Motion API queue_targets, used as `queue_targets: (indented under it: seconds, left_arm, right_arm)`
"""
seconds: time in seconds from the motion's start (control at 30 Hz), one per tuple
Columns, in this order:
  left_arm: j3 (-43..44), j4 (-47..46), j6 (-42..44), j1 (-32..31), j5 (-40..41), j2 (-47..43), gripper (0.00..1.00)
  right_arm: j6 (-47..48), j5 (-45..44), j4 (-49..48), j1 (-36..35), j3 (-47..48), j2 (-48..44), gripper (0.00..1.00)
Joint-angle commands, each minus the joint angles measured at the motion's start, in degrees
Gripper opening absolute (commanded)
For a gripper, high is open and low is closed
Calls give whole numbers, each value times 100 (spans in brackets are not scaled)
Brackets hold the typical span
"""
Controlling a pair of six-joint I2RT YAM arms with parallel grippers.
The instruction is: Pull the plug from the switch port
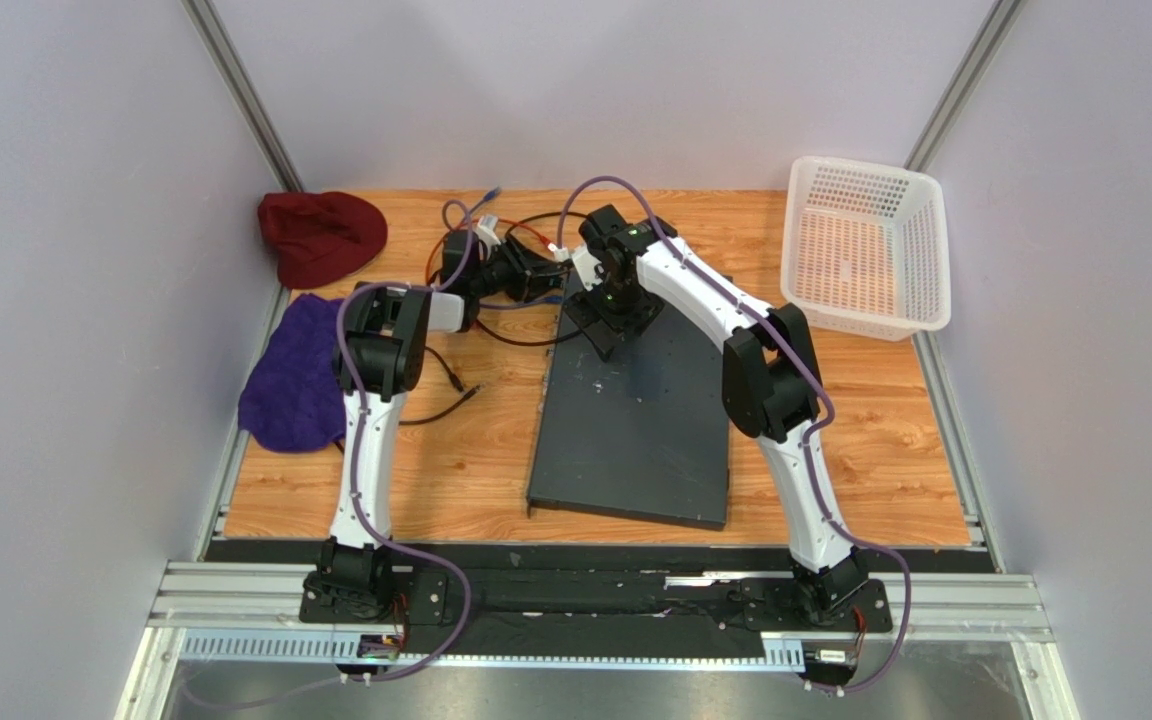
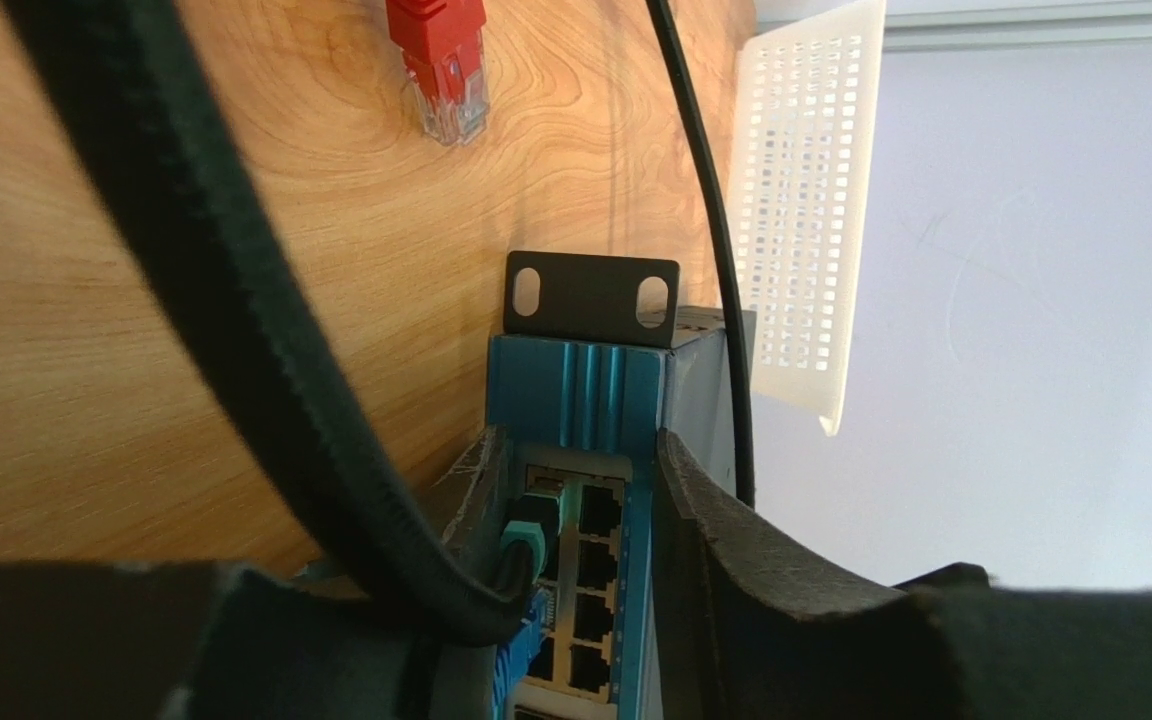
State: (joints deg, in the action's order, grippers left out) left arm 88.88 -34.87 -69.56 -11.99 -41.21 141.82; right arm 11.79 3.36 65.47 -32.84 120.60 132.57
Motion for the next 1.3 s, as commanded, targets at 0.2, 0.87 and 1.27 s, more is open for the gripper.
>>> queue_targets:
  seconds: [0.2,0.87,1.27]
  left_arm:
    - [-170,-1340,-956,-137,-1363,346,56]
    - [1245,3214,1831,-216,-1697,144,56]
    - [701,-580,-829,-120,-2479,733,56]
  right_arm:
    - [-81,271,-237,-29,-124,234,85]
    - [-28,253,-228,-29,-106,208,85]
    - [-37,271,-228,-29,-71,269,85]
